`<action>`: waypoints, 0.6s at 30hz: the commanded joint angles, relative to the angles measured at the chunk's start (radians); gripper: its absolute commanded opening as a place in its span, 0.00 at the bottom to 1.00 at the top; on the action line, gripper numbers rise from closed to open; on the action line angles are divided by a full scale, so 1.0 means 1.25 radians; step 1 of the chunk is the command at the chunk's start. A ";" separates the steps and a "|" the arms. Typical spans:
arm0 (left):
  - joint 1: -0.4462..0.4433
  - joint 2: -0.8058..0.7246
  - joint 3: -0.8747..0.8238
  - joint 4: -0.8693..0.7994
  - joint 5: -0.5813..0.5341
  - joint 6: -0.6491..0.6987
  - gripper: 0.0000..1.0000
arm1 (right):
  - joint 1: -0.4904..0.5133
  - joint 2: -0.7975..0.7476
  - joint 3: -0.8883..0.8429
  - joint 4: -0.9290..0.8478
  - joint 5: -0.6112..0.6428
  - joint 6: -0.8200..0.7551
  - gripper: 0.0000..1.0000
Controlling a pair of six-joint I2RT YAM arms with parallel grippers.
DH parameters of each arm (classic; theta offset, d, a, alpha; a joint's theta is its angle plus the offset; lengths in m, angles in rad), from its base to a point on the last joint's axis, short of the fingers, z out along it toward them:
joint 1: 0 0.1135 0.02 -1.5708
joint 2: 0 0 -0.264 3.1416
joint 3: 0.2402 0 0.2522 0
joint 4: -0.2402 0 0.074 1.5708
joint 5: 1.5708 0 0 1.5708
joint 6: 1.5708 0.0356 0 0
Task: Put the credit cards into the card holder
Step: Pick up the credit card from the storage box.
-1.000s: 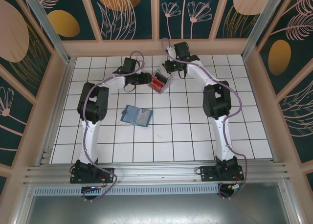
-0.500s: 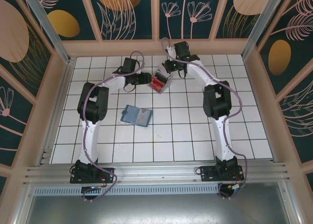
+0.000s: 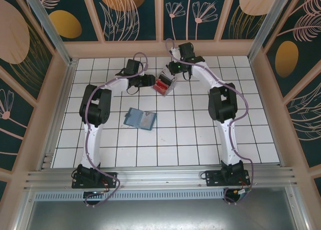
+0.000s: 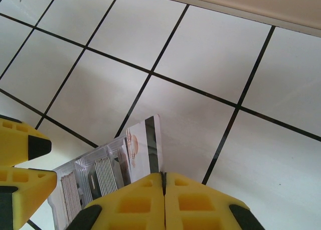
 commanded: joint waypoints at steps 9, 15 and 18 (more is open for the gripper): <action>0.001 0.000 -0.026 -0.058 -0.006 -0.003 0.55 | 0.012 -0.020 0.034 -0.017 0.008 -0.022 0.09; 0.001 -0.001 -0.031 -0.053 0.001 -0.008 0.55 | 0.022 -0.017 0.038 -0.017 0.007 -0.024 0.09; 0.001 -0.005 -0.034 -0.048 0.005 -0.011 0.55 | 0.031 -0.017 0.035 -0.013 0.005 -0.031 0.08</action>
